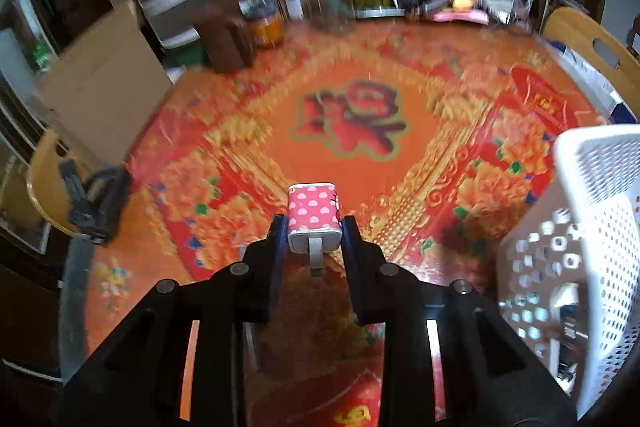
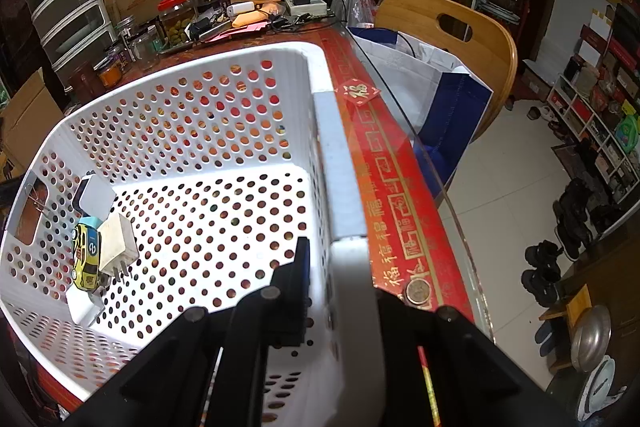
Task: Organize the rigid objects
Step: 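Carry the pink charger into the basket and open the left tool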
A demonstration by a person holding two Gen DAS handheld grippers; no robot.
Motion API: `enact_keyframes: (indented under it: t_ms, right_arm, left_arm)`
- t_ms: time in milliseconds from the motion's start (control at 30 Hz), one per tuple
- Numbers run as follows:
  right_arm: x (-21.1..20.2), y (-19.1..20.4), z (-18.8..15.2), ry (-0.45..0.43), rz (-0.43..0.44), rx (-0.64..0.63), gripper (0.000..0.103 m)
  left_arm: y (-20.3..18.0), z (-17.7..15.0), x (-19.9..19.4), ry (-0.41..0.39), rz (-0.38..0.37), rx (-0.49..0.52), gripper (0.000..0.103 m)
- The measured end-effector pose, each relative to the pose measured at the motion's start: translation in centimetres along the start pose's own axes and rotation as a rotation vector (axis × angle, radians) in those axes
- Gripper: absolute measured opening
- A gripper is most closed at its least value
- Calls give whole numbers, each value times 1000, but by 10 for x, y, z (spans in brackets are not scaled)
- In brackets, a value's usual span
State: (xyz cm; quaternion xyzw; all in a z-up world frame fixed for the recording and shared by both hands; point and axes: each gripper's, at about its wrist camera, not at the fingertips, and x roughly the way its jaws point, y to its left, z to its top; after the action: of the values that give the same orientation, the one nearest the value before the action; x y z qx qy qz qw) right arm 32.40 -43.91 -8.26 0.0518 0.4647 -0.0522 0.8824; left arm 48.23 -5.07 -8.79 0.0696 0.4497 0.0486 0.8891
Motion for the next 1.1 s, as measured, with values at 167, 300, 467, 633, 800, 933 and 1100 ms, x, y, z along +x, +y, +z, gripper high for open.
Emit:
enact_keyframes:
  t_ms: [167, 300, 467, 633, 800, 933, 1100]
  right_arm:
    - [0, 1, 0, -4, 6, 0, 10]
    - [0, 1, 0, -6, 9, 1, 10]
    - [-1, 0, -2, -11, 13, -1, 10]
    - [-1, 0, -3, -11, 13, -2, 10]
    - [-1, 1, -3, -13, 15, -1, 10]
    - [-1, 1, -4, -13, 16, -1, 10]
    - [-2, 0, -4, -15, 19, -5, 10]
  left_arm:
    - [-5, 9, -64, -78, -51, 14, 25]
    - [-33, 8, -111, -118, -111, 85, 25]
    - [-83, 5, -134, -104, -146, 179, 25]
    - [-124, -15, -132, -63, -152, 265, 25]
    - [-152, -37, -118, -3, -154, 344, 25]
    - [-172, -46, -102, 49, -134, 405, 25]
    - [-183, -54, -85, 95, -143, 416, 25]
